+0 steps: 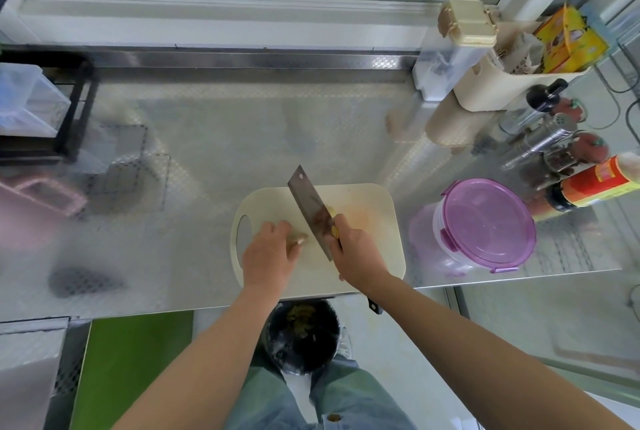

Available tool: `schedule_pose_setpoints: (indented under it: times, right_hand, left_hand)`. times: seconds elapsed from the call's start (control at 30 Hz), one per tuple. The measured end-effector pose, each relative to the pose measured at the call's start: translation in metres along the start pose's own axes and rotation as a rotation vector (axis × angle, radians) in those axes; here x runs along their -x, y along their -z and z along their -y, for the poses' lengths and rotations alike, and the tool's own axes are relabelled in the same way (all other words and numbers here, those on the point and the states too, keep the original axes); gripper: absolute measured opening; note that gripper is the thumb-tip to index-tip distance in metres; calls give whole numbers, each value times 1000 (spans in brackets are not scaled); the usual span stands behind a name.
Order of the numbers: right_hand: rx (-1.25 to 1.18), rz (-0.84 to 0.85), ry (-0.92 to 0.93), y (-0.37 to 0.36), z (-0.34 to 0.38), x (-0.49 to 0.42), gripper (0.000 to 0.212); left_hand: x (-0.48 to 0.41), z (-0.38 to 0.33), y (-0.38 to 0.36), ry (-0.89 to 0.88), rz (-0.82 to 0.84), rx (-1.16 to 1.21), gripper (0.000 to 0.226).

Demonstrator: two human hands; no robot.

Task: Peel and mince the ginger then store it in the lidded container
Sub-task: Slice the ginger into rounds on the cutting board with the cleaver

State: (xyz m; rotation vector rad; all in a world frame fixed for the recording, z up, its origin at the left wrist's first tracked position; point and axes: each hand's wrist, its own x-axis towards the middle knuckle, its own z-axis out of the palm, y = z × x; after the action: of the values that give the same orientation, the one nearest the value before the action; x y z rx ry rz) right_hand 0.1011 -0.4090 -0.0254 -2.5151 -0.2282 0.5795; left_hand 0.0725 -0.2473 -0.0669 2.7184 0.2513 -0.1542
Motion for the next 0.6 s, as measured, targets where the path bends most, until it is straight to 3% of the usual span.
schedule_pose_setpoints:
  times: [0.07,0.6]
  right_hand:
    - [38,-1,26,-4,2,0,34]
    - [141,29,30,-7,9,2,37]
  left_hand:
    - [0,-1,-1,-20,-12,25,19]
    - [-3,-8,-1,64,-8,25,10]
